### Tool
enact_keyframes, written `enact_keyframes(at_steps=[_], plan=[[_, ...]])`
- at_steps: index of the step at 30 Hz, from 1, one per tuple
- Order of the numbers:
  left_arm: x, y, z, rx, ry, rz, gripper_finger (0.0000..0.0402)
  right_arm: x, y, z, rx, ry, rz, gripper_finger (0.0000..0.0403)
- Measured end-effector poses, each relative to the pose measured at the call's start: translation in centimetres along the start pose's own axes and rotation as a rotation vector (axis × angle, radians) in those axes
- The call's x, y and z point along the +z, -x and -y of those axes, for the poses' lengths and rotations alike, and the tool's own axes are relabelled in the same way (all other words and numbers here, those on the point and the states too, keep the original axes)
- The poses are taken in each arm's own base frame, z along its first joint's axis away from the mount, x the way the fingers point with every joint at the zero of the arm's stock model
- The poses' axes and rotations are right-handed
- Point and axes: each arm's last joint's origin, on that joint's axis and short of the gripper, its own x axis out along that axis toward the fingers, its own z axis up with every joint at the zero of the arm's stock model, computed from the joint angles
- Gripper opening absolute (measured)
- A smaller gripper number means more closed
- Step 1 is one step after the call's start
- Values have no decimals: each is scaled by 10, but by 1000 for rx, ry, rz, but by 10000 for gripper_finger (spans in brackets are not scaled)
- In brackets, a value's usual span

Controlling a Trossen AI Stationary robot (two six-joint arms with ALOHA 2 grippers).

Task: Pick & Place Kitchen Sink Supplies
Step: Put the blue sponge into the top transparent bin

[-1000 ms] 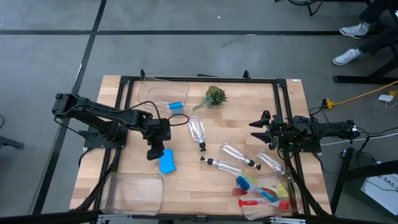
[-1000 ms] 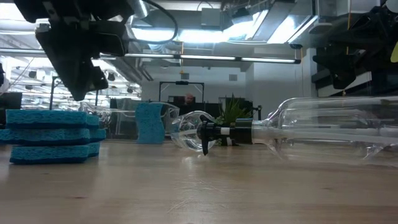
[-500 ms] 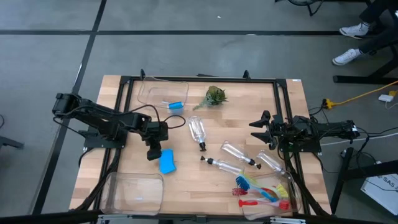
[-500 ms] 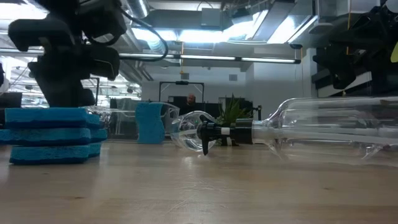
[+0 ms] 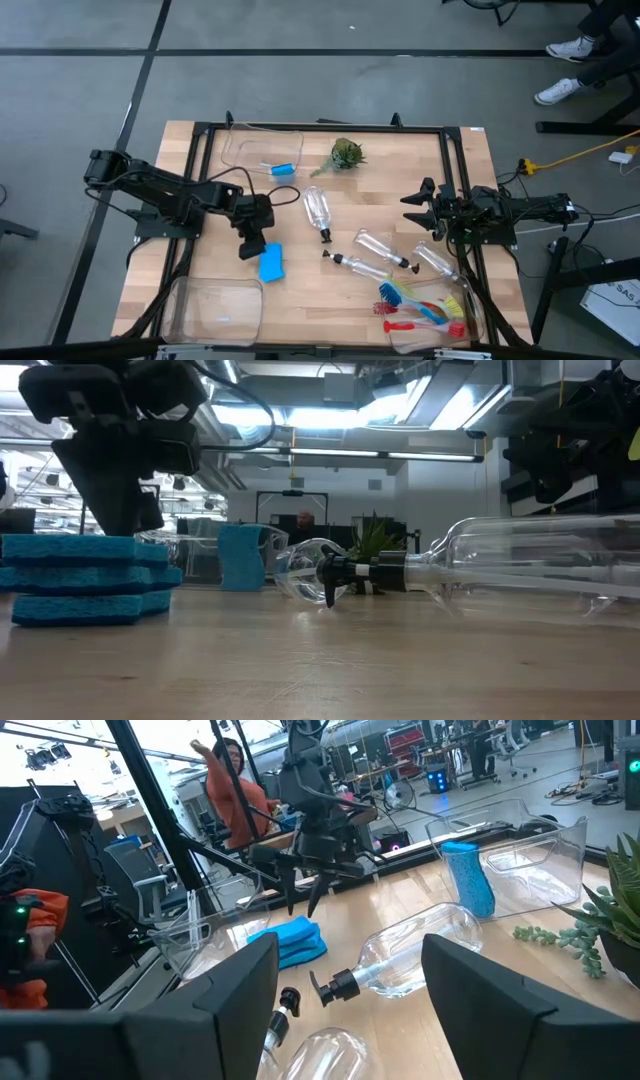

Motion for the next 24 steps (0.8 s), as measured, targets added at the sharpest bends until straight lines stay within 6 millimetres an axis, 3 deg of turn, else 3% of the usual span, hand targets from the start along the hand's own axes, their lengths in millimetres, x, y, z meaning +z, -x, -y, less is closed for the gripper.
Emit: enact_keyframes(at_steps=[12, 16, 21, 24], plan=[[0, -13, -4, 15, 7, -46, 122, 0, 0, 0, 0, 0, 0, 245], [2, -17, -5, 10, -3, -44, 90, 0, 0, 0, 0, 0, 0, 245], [2, -17, -4, 2, -22, -40, 16, 0, 0, 0, 0, 0, 0, 245], [2, -16, -4, -1, -21, -33, 5, 0, 0, 0, 0, 0, 0, 245]])
